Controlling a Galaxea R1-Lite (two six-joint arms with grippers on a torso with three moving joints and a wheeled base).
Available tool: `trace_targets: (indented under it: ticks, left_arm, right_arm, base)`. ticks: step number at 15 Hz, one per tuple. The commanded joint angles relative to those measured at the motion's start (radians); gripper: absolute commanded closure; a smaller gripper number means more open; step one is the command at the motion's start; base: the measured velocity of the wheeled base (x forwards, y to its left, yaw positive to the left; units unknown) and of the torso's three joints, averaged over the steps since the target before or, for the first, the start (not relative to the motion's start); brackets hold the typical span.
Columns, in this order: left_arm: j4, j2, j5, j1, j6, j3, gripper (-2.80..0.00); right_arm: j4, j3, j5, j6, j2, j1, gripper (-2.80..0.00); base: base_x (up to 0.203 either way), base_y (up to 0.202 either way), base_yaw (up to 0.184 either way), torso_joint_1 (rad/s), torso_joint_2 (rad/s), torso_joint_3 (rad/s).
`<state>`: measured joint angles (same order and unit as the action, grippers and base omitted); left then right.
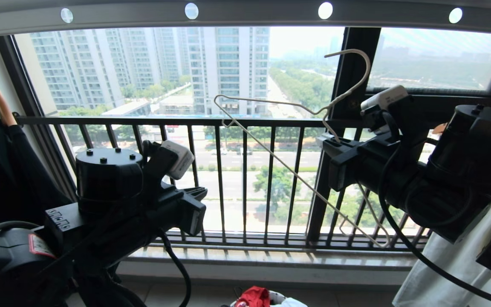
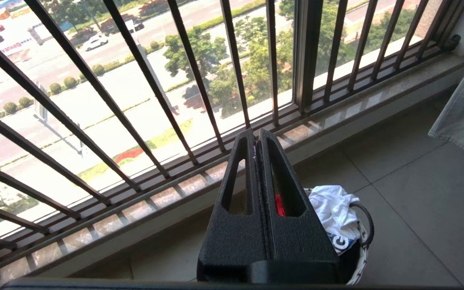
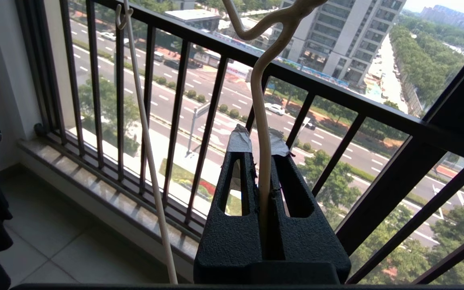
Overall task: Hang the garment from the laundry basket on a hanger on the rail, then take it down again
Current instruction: Put clothes in the basket, then hang the clothes rack on the clothesline
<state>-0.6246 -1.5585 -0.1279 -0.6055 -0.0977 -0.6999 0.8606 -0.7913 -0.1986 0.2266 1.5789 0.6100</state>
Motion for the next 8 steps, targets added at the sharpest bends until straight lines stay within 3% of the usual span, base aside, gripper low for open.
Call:
trace_targets:
  ticks: [1,6,8]
  left_arm:
    - [0.126,0.153,-0.004,0.008,0.003,-0.063,0.0]
    - [0.314,0.315,-0.003,0.009,0.015,-0.114,0.0]
    - [0.326,0.356,-0.001,0.01,0.014,-0.116,0.0]
  right_arm:
    - [0.003,-0.009,-0.06,0.001,-0.006,0.056,0.0]
    - [-0.087,-0.08,-0.156,0.02,-0.02,0.108,0.0]
    - [-0.089,-0.094,-0.186,0.075,-0.024,0.112,0.0]
  base:
    - [0.0,0.0,0.0,0.0,0.0,0.0]
    - [0.0,0.0,0.0,0.0,0.0,0.0]
    - [0.0,0.0,0.0,0.0,0.0,0.0]
